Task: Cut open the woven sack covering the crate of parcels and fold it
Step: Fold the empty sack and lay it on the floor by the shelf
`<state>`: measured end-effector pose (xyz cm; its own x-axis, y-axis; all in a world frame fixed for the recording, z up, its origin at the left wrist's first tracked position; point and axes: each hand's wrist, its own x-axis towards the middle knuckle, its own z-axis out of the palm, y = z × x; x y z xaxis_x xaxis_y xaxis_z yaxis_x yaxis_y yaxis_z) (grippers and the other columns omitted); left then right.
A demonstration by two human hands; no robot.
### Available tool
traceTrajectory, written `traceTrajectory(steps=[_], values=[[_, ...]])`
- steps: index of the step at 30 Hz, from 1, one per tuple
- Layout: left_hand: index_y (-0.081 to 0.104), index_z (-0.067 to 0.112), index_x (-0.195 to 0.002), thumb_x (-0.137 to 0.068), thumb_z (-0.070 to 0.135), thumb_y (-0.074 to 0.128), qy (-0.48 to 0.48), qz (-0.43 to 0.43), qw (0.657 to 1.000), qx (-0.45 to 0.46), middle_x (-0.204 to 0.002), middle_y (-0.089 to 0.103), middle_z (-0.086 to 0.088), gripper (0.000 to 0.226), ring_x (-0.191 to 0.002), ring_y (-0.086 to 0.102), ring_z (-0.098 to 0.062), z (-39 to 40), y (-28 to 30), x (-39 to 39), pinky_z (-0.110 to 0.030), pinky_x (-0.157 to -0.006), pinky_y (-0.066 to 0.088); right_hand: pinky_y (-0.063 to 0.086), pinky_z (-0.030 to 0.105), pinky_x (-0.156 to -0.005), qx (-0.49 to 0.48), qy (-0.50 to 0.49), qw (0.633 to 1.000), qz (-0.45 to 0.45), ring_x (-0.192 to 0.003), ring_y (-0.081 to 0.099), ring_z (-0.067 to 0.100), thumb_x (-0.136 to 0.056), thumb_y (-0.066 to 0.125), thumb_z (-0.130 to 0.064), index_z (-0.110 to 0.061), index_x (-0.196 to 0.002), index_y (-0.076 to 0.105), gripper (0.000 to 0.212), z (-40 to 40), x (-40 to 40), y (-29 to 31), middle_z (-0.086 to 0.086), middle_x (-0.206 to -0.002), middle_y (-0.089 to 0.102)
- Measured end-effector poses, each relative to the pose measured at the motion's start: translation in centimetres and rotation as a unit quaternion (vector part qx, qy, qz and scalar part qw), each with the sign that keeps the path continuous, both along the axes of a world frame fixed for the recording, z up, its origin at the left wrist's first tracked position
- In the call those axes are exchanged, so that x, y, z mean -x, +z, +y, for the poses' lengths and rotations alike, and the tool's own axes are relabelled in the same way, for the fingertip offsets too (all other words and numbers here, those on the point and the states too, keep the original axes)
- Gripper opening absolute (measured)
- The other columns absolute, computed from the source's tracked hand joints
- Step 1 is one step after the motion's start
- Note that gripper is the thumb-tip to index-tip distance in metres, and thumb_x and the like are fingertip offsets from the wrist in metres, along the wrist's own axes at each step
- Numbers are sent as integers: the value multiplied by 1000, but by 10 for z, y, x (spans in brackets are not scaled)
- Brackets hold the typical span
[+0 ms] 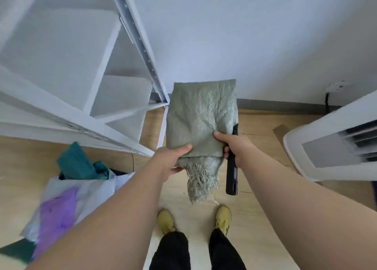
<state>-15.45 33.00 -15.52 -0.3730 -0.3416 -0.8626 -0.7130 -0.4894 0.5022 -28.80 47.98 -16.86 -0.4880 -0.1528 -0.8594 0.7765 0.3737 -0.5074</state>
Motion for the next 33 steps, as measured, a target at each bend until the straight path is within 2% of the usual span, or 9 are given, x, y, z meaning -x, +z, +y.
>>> traceTrajectory(steps=[6,10,14,20,22,25,28,31,33], values=[[51,14,-127,-76,27,80,44,-41,998,17,-113,63,-6,59,-99,64,-24,10,-128,-9,-38,-76,57,43,27,-43,-66,-46,996,-25,-34,43,11,-75,81,-25,-6,-86,61,30,7,-20,-131,2,-49,50],[41,18,-134,-82,10,72,50,-66,997,10,-100,57,3,60,-84,59,-14,7,-216,-13,-32,-71,54,41,27,-43,-94,-15,995,11,-39,45,12,-79,76,-19,-8,-88,58,23,1,-22,-218,2,-51,50],[42,19,-135,-85,11,69,52,-95,993,52,-103,57,4,58,-87,58,-14,-2,-308,-15,-31,-76,51,44,29,-47,-125,7,992,24,-44,48,16,-78,77,-22,-10,-87,55,27,-18,-29,-302,6,-59,55],[48,18,-127,-87,16,68,58,-99,984,134,-92,58,8,46,-73,55,-7,-31,-426,-16,-19,-52,36,45,29,-46,-108,21,994,2,-43,46,15,-79,78,-23,-3,-99,59,34,-56,-30,-414,6,-56,52],[46,17,-129,-87,20,68,45,-114,979,165,-100,61,4,47,-71,56,-8,-45,-459,-20,-19,-51,38,45,30,-49,-111,54,992,5,-43,47,17,-79,78,-24,-1,-106,60,40,-69,-28,-446,6,-56,54],[32,15,-142,-89,24,65,3,-204,956,210,-133,51,-8,63,-98,61,-25,-61,-498,-28,-27,-70,46,51,32,-59,-176,96,980,-2,-59,58,23,-81,74,-32,-5,-119,56,50,-84,-29,-485,8,-73,64],[37,16,-141,-92,13,58,-75,-238,918,308,-140,42,-8,53,-120,50,-31,-60,-519,-36,-39,-91,44,53,29,-64,-238,195,950,53,-81,67,24,-83,66,-30,-14,-123,55,44,-95,-41,-509,7,-94,68],[38,20,-143,-93,5,52,-279,-146,878,362,-148,35,-2,54,-134,36,-23,-50,-532,-43,-35,-104,38,38,18,-48,-222,311,913,141,-64,56,5,-88,60,-24,-30,-133,50,46,-102,-58,-518,-5,-105,65],[32,22,-147,-94,7,54,-381,-134,847,347,-157,22,-1,60,-143,22,-23,-47,-540,-46,-37,-113,31,37,19,-45,-199,356,900,155,-58,50,4,-88,59,-21,-35,-137,45,53,-106,-66,-524,-6,-104,62]])
